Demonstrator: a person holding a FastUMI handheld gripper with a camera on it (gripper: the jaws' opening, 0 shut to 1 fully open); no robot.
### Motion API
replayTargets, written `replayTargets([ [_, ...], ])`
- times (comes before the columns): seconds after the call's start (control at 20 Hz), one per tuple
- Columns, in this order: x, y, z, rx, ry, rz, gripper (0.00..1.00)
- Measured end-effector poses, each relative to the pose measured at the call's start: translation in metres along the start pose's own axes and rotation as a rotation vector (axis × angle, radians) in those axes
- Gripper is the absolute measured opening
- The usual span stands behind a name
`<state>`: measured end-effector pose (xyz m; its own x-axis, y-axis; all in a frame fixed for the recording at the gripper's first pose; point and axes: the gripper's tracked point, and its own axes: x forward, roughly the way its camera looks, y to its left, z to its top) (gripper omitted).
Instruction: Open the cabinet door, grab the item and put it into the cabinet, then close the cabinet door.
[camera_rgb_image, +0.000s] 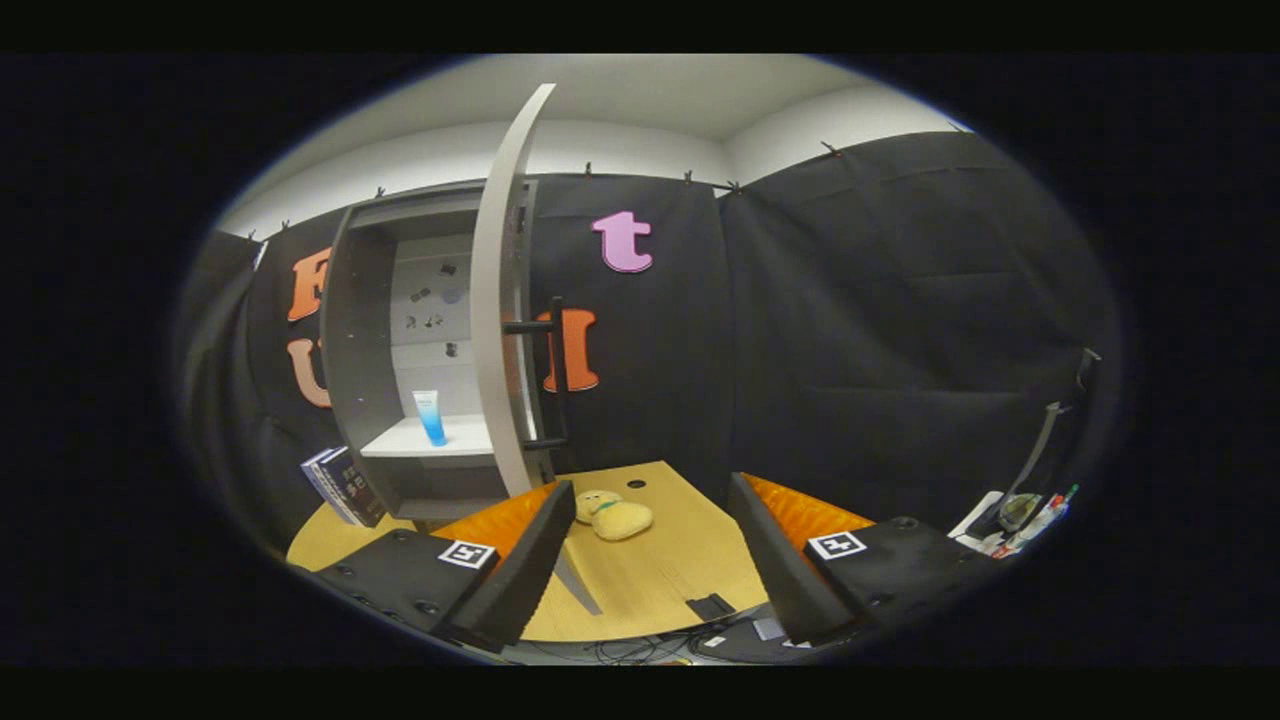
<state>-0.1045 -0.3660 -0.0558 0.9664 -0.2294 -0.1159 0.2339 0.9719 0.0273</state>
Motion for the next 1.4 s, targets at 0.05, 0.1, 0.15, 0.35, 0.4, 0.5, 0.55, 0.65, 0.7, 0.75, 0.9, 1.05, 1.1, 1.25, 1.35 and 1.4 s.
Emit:
replayTargets([
  [0.05, 0.004, -0.001, -0.001, 0.011, 0.002, 0.007, 0.98],
  [0.1, 0.011, -0.003, -0.006, 0.017, 0.006, 0.007, 0.98],
  [0.15, 0.017, -0.005, -0.010, 0.018, 0.013, 0.005, 0.98],
  [0.35, 0.035, 0.006, -0.027, 0.021, 0.045, 0.020, 0.98],
  [0.4, 0.037, 0.007, -0.030, 0.021, 0.054, 0.022, 0.98],
  [0.5, 0.040, 0.013, -0.033, 0.008, 0.057, 0.021, 0.98],
  [0.55, 0.039, 0.012, -0.033, -0.001, 0.058, 0.017, 0.97],
  [0.65, 0.038, 0.013, -0.032, 0.012, 0.059, 0.013, 0.95],
  [0.7, 0.037, 0.013, -0.032, 0.029, 0.058, 0.012, 0.95],
  [0.75, 0.037, 0.014, -0.032, 0.041, 0.056, 0.012, 0.96],
  [0.9, 0.035, 0.021, -0.034, 0.035, 0.053, 0.006, 0.96],
  [1.05, 0.030, 0.033, -0.035, 0.021, 0.053, 0.007, 0.96],
  [1.1, 0.028, 0.039, -0.035, 0.027, 0.054, 0.012, 0.97],
  [1.25, 0.023, 0.063, -0.039, 0.040, 0.051, 0.031, 0.96],
  [1.35, 0.018, 0.080, -0.040, 0.039, 0.046, 0.041, 0.97],
  [1.4, 0.016, 0.088, -0.042, 0.036, 0.044, 0.039, 0.96],
])
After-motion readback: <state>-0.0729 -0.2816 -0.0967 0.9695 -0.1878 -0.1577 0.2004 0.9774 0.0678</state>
